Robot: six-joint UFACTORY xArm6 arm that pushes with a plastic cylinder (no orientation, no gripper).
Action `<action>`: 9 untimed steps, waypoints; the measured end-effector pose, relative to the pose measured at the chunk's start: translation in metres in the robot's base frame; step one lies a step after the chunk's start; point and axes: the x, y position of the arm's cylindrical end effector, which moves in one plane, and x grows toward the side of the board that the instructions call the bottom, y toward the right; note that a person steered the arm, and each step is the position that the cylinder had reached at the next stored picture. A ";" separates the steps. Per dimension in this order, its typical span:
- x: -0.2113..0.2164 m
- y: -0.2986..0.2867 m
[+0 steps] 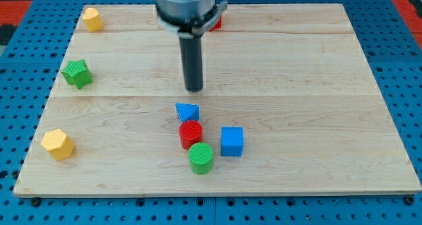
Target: Place the red star to the center of the board
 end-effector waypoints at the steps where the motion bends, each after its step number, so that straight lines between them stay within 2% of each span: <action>1: -0.091 0.043; 2: -0.174 0.071; 3: -0.202 0.042; 4: -0.189 0.018; 5: -0.154 0.017; 7: -0.055 0.014; 8: -0.031 -0.010; 9: 0.019 -0.015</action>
